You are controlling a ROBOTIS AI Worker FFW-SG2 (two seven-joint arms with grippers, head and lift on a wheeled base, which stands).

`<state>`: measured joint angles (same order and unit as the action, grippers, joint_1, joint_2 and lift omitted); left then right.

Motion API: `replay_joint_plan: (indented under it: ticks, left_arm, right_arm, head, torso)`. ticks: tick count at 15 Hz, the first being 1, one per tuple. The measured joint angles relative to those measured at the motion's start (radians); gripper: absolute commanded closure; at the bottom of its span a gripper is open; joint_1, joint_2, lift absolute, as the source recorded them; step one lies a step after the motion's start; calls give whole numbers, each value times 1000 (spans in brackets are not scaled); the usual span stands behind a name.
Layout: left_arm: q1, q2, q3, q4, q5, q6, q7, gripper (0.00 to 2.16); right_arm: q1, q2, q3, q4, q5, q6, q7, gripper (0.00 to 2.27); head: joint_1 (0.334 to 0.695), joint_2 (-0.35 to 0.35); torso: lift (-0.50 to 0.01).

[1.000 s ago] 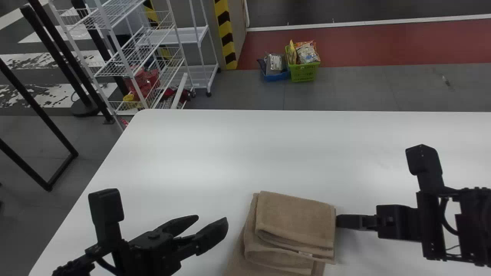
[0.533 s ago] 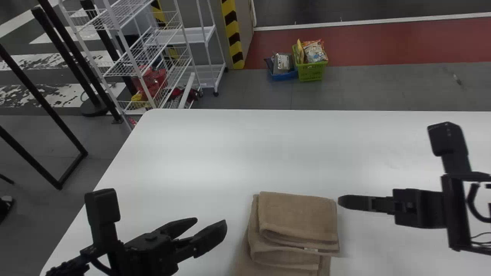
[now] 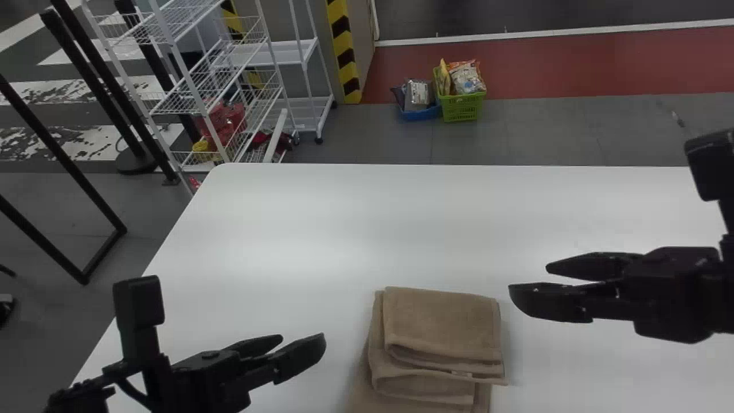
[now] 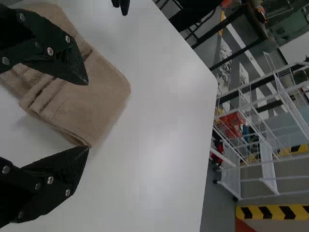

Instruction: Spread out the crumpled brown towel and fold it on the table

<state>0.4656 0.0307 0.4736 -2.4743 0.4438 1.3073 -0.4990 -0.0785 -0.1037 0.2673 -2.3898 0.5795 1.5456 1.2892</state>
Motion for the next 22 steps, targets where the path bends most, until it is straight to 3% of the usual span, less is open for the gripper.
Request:
replay_joint_plan:
  ticks: [1, 3, 6, 14, 20, 22]
  left_arm:
    - [-6, 0, 0, -3, -1, 16, 10, 157]
    - [-26, 0, 0, -4, -9, 72, 23, 157]
    - [-38, 0, 0, -4, -25, 101, 32, 157]
    - [-105, 0, 12, -27, -50, 208, 45, 157]
    - [-151, 0, 14, -45, -58, 244, 47, 157]
    - [-160, 0, 18, -38, -59, 244, 47, 157]
  right_arm:
    - [-33, 12, 62, 19, 103, 0, 65, 70]
    - [-96, 24, 193, 81, 264, 0, 68, 70]
    - [-145, 17, 325, 149, 379, 0, 68, 66]
    - [-146, -13, 489, 211, 378, 0, 68, 83]
    - [-172, -87, 565, 248, 370, 0, 68, 83]
    - [-167, -95, 581, 262, 364, 0, 68, 151]
  head:
    - [695, 295]
    - [695, 309]
    - [695, 339]
    - [695, 350]
    - [695, 350]
    - [695, 350]
  torso:
    - [-127]
    - [-127]
    - [-127]
    - [-127]
    - [-127]
    - [-127]
